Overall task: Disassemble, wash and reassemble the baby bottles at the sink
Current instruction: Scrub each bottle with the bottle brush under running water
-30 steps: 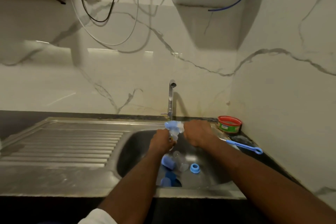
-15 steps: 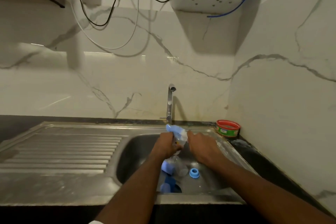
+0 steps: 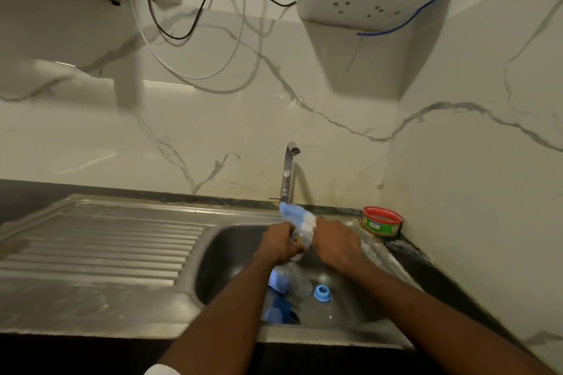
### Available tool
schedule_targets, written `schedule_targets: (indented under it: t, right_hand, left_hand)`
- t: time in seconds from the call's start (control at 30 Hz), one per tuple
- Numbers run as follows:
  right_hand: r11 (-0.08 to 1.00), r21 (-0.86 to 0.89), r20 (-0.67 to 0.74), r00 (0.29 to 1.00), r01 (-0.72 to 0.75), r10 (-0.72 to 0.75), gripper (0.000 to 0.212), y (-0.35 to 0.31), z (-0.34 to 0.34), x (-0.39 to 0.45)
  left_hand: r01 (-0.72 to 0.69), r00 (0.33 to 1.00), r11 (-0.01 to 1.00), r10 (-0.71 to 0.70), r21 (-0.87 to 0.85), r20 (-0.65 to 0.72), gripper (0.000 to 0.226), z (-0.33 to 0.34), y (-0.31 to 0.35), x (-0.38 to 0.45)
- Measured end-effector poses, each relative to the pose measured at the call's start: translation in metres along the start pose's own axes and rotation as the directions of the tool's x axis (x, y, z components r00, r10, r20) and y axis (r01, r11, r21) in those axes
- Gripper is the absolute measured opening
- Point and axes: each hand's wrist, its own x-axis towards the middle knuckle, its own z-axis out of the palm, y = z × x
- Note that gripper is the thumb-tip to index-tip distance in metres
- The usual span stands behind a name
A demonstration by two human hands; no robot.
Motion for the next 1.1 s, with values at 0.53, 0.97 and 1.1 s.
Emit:
schedule_targets:
  t: [0.53, 0.97, 1.1]
  right_hand:
    - [0.996, -0.082, 0.053, 0.998, 0.043, -0.038, 0.028, 0.011, -0.011, 0.022]
    - [0.938, -0.343, 0.038, 0.998, 0.056, -0.046, 0.031, 0.006, -0.059, 0.05]
    - [0.975, -0.22, -0.048, 0.998, -0.045, 0.036, 0.043, 0.023, -0.047, 0.046]
  left_hand:
    - [0.108, 0.994, 0.994, -0.108, 0.006, -0.017, 0.047, -0.003, -0.008, 0.008]
    - [0.087, 0.993, 0.995, -0.082, 0.049, -0.09, 0.033, 0.004, -0.006, 0.0]
    - [0.147, 0.978, 0.988, -0.14, 0.037, -0.157, 0.03, -0.008, -0.016, 0.0]
